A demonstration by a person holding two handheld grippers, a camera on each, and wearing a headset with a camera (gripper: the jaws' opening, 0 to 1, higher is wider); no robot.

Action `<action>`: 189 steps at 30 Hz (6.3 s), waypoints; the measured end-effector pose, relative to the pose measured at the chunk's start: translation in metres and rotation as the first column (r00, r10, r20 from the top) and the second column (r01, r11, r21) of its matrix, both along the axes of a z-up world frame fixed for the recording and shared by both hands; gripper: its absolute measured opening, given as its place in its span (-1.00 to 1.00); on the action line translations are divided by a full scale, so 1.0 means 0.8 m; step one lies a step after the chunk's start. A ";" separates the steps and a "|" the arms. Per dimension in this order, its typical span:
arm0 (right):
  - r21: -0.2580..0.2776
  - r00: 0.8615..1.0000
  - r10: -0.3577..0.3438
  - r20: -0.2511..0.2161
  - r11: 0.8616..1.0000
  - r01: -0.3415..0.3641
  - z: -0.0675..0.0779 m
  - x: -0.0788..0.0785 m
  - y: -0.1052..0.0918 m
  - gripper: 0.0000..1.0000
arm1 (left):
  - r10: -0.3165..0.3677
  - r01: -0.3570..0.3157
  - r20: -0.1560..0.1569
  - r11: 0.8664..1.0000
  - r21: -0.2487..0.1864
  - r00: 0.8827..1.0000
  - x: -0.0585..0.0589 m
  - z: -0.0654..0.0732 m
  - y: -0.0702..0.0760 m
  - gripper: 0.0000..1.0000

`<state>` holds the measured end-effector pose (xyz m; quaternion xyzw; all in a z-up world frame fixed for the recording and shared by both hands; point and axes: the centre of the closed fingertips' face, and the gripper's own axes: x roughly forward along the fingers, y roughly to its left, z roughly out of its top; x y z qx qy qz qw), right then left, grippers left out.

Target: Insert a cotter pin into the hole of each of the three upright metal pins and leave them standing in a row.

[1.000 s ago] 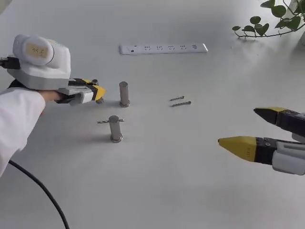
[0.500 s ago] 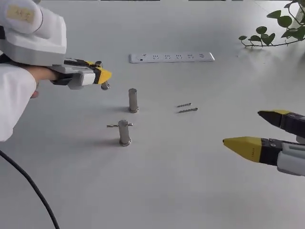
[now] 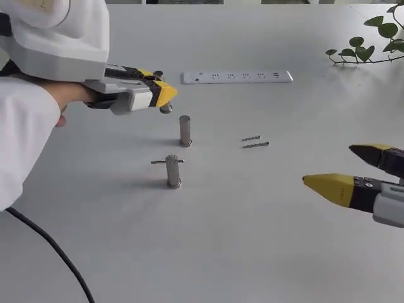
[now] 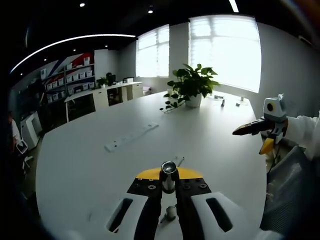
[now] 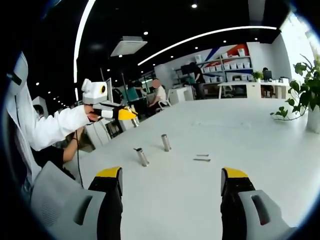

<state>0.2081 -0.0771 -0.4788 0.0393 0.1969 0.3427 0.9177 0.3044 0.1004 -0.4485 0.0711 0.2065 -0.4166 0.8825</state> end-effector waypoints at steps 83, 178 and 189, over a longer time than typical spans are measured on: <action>-0.052 0.998 0.035 -0.059 0.998 -0.038 -0.032 -0.015 0.007 0.56 | -0.242 0.238 -0.094 0.970 -0.049 0.966 -0.137 -0.115 -0.061 0.23; -0.639 0.722 0.480 -0.499 0.360 -0.680 -0.172 0.208 0.055 -0.97 | 0.035 -0.056 -0.183 0.992 -0.109 0.983 -0.188 -0.092 0.073 0.98; -0.647 0.737 0.474 -0.481 0.375 -0.664 -0.173 0.205 0.056 -1.00 | 0.020 -0.039 -0.198 0.995 -0.094 0.980 -0.190 -0.098 0.067 0.98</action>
